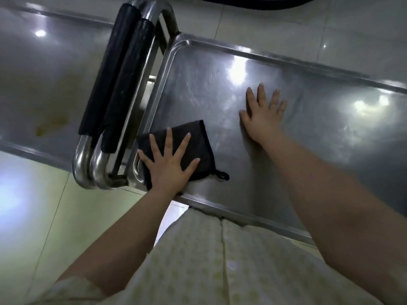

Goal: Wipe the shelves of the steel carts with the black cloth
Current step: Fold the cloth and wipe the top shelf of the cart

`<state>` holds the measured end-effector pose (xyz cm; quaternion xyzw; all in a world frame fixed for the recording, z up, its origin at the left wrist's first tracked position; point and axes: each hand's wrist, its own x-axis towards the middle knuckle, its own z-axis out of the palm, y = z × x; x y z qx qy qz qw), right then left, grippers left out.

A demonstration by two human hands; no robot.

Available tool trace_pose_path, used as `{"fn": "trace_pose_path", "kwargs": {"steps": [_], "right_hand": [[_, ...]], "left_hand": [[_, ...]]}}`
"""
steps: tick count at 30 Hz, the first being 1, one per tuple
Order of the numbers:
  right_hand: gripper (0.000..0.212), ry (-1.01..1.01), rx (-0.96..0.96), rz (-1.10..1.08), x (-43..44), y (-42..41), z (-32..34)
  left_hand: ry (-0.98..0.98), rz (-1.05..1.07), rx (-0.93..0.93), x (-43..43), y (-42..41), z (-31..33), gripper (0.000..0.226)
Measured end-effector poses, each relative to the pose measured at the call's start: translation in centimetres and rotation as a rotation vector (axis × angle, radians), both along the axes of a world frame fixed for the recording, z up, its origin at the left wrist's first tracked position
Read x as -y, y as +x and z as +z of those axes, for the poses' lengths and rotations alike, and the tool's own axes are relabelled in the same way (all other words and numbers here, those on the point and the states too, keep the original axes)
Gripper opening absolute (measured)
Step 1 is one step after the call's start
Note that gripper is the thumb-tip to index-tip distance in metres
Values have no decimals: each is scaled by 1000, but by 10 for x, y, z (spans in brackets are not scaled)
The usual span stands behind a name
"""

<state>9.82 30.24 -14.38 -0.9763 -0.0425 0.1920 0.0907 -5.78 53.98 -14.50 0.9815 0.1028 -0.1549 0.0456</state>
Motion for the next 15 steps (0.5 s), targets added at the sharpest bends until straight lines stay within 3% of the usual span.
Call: {"fn": "trace_pose_path", "kwargs": {"steps": [5,8,12,15], "right_hand": [[63,46,51,231,44,-110,-6],[61,48,65,261,90,-179,-13],[67,-183,44,-1,142,-216,-11],[74,-173,27,-75,148,-215,-13]], "left_hand": [[1,11,32,4,1,1,73],[21,-6,33,1,-2,0,73],[33,3,-24,2,1,1,74],[33,-6,-14,1,0,0,73]]}}
